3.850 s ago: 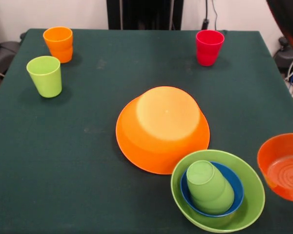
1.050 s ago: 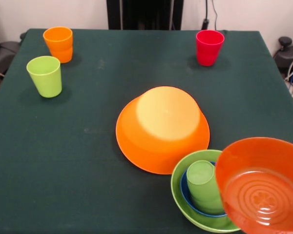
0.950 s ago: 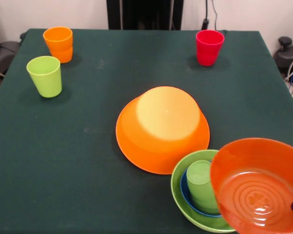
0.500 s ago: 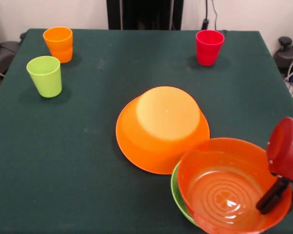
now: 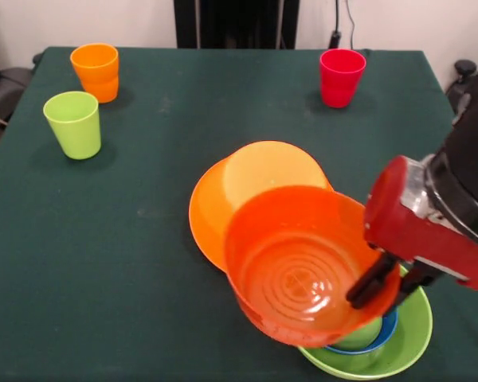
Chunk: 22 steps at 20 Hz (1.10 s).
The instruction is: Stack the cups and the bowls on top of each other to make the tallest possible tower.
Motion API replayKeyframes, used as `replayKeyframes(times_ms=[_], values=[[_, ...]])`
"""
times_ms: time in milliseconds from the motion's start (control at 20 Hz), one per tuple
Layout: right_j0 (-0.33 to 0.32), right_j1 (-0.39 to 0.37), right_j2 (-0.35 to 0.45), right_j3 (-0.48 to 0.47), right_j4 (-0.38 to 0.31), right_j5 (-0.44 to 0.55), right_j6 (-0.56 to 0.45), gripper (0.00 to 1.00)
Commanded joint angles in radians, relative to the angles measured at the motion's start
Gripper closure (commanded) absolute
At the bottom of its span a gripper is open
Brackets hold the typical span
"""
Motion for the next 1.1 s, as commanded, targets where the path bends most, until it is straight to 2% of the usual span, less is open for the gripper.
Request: replayKeyframes(times_ms=[50,450,800,950,1100], values=[[0.014,0.046,0.189,-0.113,-0.223,0.151,-0.283,1.0],[0.07,0.135,0.502,-0.092,-0.43,0.148,-0.221,1.0],[0.168,0.181,0.741,0.006,-0.607,0.059,-0.162,1.0],[0.201,0.188,0.849,0.037,-0.654,0.017,-0.158,1.0],[0.214,0.18,0.893,0.048,-0.709,0.01,-0.158,1.0]])
